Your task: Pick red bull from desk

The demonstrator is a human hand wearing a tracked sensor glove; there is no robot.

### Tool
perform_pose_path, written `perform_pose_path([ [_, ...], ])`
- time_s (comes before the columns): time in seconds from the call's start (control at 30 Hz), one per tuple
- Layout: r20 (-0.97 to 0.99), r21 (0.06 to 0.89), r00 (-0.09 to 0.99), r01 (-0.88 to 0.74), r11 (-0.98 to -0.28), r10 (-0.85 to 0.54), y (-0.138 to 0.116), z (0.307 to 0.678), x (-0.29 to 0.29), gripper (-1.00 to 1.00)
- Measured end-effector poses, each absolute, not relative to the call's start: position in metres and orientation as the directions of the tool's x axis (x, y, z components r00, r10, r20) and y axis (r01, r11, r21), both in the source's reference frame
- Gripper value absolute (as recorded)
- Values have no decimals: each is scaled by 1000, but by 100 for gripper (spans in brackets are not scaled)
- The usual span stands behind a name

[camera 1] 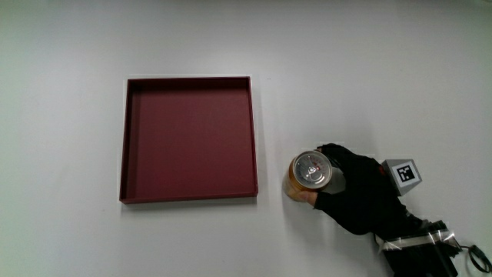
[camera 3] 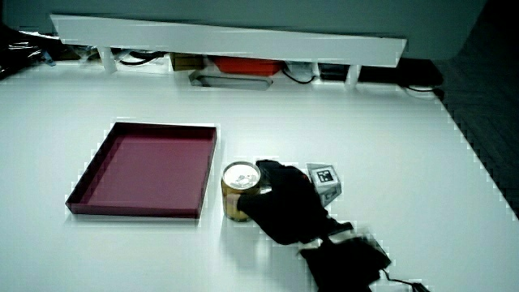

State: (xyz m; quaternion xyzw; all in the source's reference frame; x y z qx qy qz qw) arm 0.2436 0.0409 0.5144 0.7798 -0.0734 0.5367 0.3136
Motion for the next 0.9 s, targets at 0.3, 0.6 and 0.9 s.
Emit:
perform_pose_path([
  [0.3, 933, 314, 301, -409, -857, 198, 45, 523, 246, 79],
  [0.6, 947, 275, 265, -376, -885, 181, 48, 524, 246, 100],
  [0.9, 955, 245, 253, -377, -893, 155, 43, 522, 243, 100],
])
